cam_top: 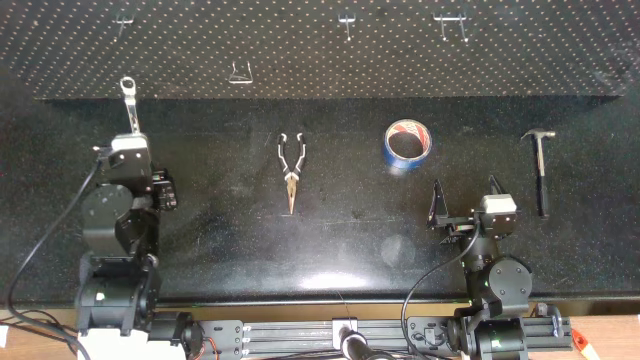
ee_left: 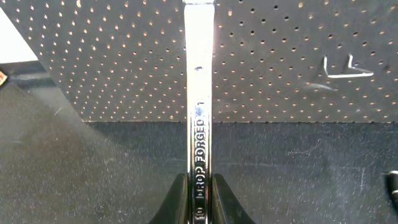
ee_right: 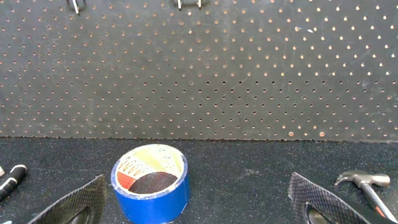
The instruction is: Place Tools Onto Pegboard
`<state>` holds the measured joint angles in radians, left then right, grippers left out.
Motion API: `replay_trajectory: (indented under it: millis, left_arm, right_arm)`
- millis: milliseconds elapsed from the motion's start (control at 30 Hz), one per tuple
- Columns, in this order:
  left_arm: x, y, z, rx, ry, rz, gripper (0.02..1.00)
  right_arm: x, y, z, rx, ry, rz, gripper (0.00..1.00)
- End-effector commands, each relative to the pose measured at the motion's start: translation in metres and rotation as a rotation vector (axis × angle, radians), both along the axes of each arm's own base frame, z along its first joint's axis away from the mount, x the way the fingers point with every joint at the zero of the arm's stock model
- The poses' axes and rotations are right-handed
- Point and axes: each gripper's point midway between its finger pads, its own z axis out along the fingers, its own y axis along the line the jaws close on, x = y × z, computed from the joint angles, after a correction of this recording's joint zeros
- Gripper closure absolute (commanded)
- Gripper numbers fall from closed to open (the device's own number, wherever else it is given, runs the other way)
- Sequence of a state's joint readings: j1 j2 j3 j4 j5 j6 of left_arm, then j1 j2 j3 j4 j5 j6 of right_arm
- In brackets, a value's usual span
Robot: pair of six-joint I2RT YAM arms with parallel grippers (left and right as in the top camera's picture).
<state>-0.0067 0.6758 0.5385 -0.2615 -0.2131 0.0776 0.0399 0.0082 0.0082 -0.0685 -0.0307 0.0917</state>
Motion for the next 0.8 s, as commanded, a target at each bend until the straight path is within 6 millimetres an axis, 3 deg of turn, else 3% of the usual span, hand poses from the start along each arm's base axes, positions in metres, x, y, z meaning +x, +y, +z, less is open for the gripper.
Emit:
replay_trajectory:
  millis: [33, 200, 300, 500, 567, 800]
  left_arm:
    - [0.011, 0.004, 0.003, 0.015, -0.021, 0.017, 0.991]
    - [0.036, 0.028, -0.003, 0.012, -0.031, 0.088, 0.989]
    - [0.048, 0.031, -0.008, -0.019, -0.002, 0.060, 0.989]
    - [0.067, 0.027, 0.040, -0.033, -0.089, 0.012, 0.991]
    - [0.069, 0.026, 0.047, -0.034, -0.103, 0.004, 0.991]
    - [0.084, 0.025, 0.029, -0.047, -0.044, -0.007, 0.991]
  right_arm:
    - [0.000, 0.001, -0.001, -0.011, 0.000, 0.005, 0.053]
    - [0.000, 0.001, -0.001, -0.011, 0.000, 0.005, 0.053]
    - [0.000, 0.001, -0.001, -0.011, 0.000, 0.005, 0.053]
    - [0.000, 0.001, -0.001, -0.011, 0.000, 0.005, 0.053]
    - [0.000, 0.001, -0.001, -0.011, 0.000, 0.005, 0.053]
    - [0.000, 0.001, -0.001, -0.011, 0.000, 0.005, 0.053]
